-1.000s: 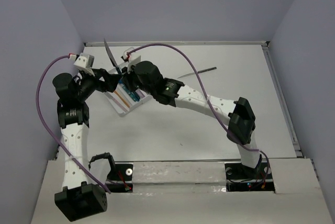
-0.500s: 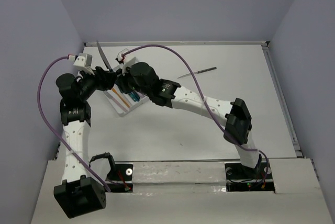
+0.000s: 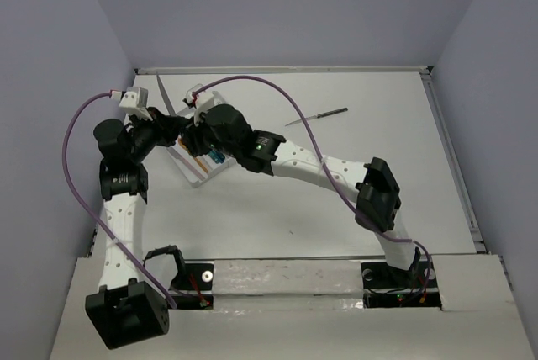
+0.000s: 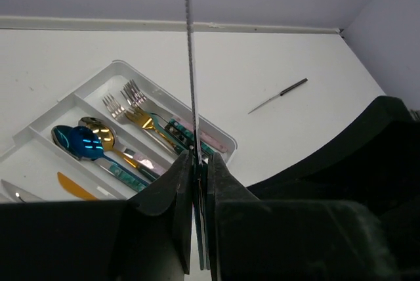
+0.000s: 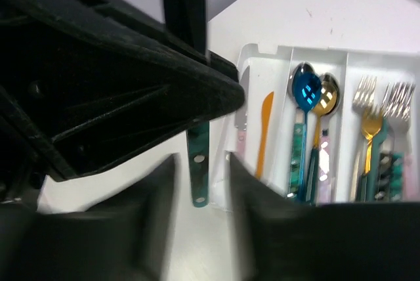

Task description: Sort the eating utensils into containers

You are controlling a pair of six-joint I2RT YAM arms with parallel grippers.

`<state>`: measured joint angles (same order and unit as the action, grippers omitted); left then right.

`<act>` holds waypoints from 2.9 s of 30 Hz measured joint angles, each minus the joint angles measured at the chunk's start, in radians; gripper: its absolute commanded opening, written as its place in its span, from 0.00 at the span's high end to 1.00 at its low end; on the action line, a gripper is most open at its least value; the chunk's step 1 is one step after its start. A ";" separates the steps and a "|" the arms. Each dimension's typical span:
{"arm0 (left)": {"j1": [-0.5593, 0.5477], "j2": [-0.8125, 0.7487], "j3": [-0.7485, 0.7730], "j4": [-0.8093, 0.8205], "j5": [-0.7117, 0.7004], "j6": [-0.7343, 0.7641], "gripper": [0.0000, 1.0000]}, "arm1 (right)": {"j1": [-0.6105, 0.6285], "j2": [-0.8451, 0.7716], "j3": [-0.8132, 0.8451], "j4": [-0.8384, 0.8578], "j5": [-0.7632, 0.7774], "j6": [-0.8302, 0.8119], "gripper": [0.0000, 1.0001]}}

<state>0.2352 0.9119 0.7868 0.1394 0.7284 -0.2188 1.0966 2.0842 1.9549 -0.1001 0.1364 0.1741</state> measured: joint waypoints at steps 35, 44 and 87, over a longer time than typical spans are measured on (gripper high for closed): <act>0.061 0.658 -0.091 0.177 -0.239 -0.219 0.45 | -0.218 -0.372 -0.555 -0.069 0.136 0.037 0.28; 0.061 0.613 -0.091 0.167 -0.257 -0.225 0.37 | -0.422 -0.367 -0.527 -0.149 -0.064 -0.049 0.26; 0.061 0.172 -0.066 0.157 -0.321 -0.024 0.34 | -0.919 0.300 0.080 -0.648 -0.502 -1.395 0.77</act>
<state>0.2966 1.0836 0.7204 0.2962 0.4076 -0.2424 0.1772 2.3840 2.0354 -0.7483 -0.3653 -1.2209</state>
